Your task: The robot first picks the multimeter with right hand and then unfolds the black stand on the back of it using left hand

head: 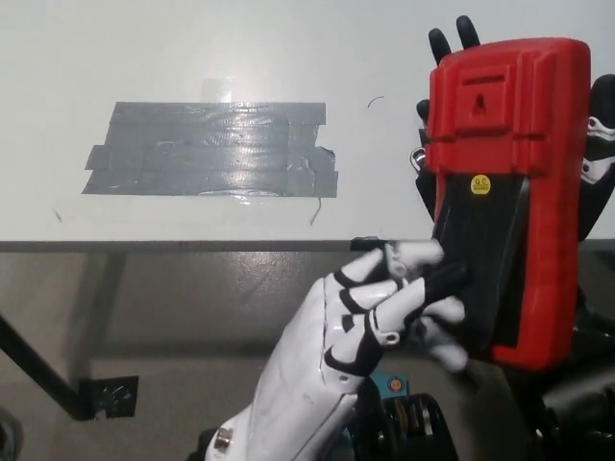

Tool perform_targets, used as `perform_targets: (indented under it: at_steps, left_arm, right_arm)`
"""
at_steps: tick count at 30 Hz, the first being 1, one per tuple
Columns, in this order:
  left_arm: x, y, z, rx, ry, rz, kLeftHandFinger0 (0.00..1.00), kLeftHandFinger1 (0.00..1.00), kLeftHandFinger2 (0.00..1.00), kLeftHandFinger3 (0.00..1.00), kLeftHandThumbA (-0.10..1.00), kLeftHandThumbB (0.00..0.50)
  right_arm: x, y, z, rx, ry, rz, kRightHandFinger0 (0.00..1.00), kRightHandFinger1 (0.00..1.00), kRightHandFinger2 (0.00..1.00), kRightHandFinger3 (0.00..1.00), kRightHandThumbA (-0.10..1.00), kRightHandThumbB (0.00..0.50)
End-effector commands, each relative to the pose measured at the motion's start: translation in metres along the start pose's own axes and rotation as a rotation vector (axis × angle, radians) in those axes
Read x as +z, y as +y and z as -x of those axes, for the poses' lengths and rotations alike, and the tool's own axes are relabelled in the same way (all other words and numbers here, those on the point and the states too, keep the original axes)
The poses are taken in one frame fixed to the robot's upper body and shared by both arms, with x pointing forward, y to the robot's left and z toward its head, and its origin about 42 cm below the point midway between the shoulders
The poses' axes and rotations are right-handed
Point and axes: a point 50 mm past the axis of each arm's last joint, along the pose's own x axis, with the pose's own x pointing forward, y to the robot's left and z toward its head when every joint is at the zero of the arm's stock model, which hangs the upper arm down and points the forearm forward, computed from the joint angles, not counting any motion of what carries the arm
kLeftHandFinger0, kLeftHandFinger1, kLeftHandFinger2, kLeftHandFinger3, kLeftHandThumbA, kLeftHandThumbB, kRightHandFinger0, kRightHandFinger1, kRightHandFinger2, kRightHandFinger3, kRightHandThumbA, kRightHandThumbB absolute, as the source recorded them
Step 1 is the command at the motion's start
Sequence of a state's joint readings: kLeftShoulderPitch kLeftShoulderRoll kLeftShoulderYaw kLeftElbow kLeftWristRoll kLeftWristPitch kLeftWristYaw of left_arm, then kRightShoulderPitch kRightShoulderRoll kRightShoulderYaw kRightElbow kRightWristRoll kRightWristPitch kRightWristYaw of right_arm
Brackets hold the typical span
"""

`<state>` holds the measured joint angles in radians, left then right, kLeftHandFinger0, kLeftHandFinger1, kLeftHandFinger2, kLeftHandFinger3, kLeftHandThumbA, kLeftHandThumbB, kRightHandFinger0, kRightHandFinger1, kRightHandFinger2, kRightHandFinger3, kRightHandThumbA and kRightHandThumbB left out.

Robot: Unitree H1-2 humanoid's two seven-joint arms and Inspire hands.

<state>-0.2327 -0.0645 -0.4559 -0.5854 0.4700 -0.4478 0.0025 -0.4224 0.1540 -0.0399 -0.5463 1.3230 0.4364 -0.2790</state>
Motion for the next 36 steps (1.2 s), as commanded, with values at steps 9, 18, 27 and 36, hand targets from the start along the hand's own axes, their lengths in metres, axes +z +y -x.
perform_targets:
  at_steps: [9, 18, 27, 36]
  left_arm:
    - [-0.002, 0.001, -0.001, 0.053, -0.038, 0.031, 0.3, 0.0, 0.12, 1.0, 1.0, 0.387]
    - [-0.004, 0.006, 0.005, 0.059, -0.015, 0.036, 0.28, 0.0, 0.09, 1.0, 1.0, 0.373]
    - [-0.008, 0.02, 0.023, 0.054, 0.027, -0.007, 0.32, 0.02, 0.09, 1.0, 1.0, 0.35]
    - [-0.01, 0.032, 0.062, 0.071, 0.183, -0.054, 0.61, 0.08, 0.18, 1.0, 1.0, 0.427]
  right_arm:
    - [0.009, 0.037, -0.012, 0.123, -0.074, -0.117, 0.0, 0.48, 0.87, 0.97, -0.1, 0.093]
    - [0.016, 0.034, -0.016, 0.116, -0.097, -0.082, 0.0, 0.45, 0.83, 0.95, -0.1, 0.081]
    - [0.053, 0.017, -0.02, 0.024, -0.172, -0.061, 0.0, 0.23, 0.74, 1.0, -0.1, 0.101]
    - [0.115, -0.027, -0.07, -0.161, -0.267, 0.048, 0.0, 0.47, 0.85, 1.0, -0.1, 0.077]
